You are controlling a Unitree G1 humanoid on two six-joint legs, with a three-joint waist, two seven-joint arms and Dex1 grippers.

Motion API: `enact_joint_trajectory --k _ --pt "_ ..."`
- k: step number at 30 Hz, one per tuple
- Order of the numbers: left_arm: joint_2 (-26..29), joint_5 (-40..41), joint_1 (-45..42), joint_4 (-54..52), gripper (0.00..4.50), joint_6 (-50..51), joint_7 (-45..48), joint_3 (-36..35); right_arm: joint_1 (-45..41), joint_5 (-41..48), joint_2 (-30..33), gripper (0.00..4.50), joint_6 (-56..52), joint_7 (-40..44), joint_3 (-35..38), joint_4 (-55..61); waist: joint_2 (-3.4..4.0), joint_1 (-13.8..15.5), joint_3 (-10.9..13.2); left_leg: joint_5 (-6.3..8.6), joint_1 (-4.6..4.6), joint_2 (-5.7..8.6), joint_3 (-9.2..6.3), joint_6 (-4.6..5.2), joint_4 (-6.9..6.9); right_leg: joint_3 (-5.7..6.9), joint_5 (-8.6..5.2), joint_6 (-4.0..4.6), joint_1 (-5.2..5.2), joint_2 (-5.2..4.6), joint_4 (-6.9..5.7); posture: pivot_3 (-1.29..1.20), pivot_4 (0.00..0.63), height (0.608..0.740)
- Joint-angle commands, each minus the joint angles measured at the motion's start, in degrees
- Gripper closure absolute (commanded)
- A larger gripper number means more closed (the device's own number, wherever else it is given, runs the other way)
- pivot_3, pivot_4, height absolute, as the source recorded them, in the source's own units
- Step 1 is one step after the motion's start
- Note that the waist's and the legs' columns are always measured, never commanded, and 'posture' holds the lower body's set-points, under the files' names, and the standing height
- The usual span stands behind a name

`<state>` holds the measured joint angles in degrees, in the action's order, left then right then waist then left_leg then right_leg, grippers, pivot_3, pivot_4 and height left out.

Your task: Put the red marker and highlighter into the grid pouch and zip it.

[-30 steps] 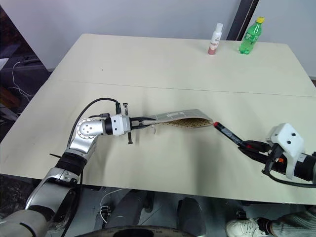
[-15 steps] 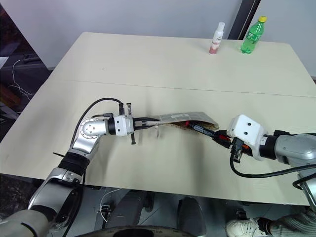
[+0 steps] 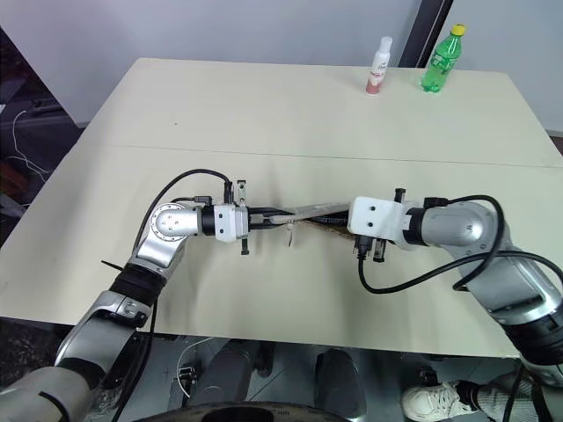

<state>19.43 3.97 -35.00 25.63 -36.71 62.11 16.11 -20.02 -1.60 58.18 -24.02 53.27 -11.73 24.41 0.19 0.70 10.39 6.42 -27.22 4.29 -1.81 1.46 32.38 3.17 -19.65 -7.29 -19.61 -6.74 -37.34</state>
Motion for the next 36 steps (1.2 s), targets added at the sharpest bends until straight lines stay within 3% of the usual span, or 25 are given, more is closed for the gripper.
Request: enact_joint_trajectory --k 1,5,8,13,15,17,19,22,28,36 --pt "-0.60 1.09 -0.43 -1.47 4.50 -0.49 -0.15 0.04 -1.18 0.79 -2.78 4.12 2.81 0.33 0.29 0.16 0.00 -0.01 0.00 0.00 0.01 -0.01 -0.01 0.00 0.00 0.01 0.00 0.00 -0.01 0.02 -0.05 0.00 0.150 0.740" --pt "0.11 0.27 0.17 -0.90 4.50 -0.67 -0.82 -0.16 1.74 3.28 -3.44 2.18 2.56 -1.15 7.21 0.65 0.00 0.22 0.00 0.03 0.07 -0.02 -0.03 0.05 0.04 0.03 0.00 0.00 0.01 0.03 -0.25 0.00 0.150 0.740" --pt "0.48 -0.06 0.91 -0.86 4.50 -0.53 -1.35 -0.15 5.55 14.41 -5.28 0.67 -4.15 0.66 18.04 5.87 0.00 0.21 0.00 0.17 0.04 -0.02 -0.09 0.06 0.20 0.06 0.01 -0.01 0.06 0.05 -0.25 0.00 0.150 0.740" --pt "0.73 -3.22 1.07 0.56 4.50 -2.49 -3.77 0.54 11.32 41.19 -7.95 0.67 -22.01 1.20 34.71 15.63 0.00 0.16 0.00 0.36 0.04 -0.08 -0.13 0.33 0.49 0.07 0.02 -0.03 0.22 0.08 -0.28 0.00 0.150 0.740" --pt "0.86 -5.44 0.33 1.78 4.50 -4.51 -5.31 0.84 15.75 50.51 -8.12 0.67 -28.65 -0.28 38.26 18.95 -0.02 0.22 -0.01 0.38 0.05 -0.10 -0.13 0.35 0.51 0.07 0.02 -0.03 0.25 0.06 -0.28 0.00 0.150 0.740" --pt "0.90 -8.53 -0.88 3.30 4.50 -6.73 -7.71 1.25 21.66 53.81 -9.67 0.67 -30.71 -2.49 38.60 21.50 -0.02 0.38 -0.02 0.40 0.04 -0.09 -0.14 0.38 0.53 0.06 0.01 -0.01 0.26 0.02 -0.27 0.00 0.150 0.740" --pt "0.95 -12.79 -2.21 4.98 4.50 -10.24 -11.02 1.90 29.05 52.97 -14.16 0.67 -30.30 -6.50 34.48 22.79 -0.16 0.77 -0.10 0.41 0.02 -0.08 -0.11 0.39 0.54 0.03 0.01 -0.01 0.24 -0.02 -0.26 0.00 0.150 0.740" --pt "0.84 -17.46 -3.51 6.97 4.50 -13.74 -15.84 2.35 36.92 43.42 -17.37 0.67 -24.04 -9.20 24.63 22.41 -0.02 1.37 -0.10 0.44 -0.03 -0.04 0.03 0.42 0.54 -0.05 0.00 0.00 0.11 -0.04 -0.25 0.00 0.150 0.740" --pt "1.06 -23.01 -6.13 7.87 4.50 -17.50 -23.23 3.03 32.29 38.69 -28.62 0.67 -17.39 -15.16 18.06 9.25 -0.04 1.52 -0.11 0.45 -0.02 -0.06 0.09 0.42 0.56 -0.16 -0.01 0.03 0.08 0.04 -0.22 0.00 0.150 0.740" --pt "1.59 -24.97 -7.13 8.29 4.50 -18.36 -27.67 3.79 20.38 35.74 -37.32 0.67 -15.43 -21.66 11.13 5.28 -0.04 1.57 -0.10 0.45 -0.06 -0.06 0.11 0.41 0.46 -0.20 0.01 -0.03 -0.10 0.10 -0.27 0.00 0.150 0.740"
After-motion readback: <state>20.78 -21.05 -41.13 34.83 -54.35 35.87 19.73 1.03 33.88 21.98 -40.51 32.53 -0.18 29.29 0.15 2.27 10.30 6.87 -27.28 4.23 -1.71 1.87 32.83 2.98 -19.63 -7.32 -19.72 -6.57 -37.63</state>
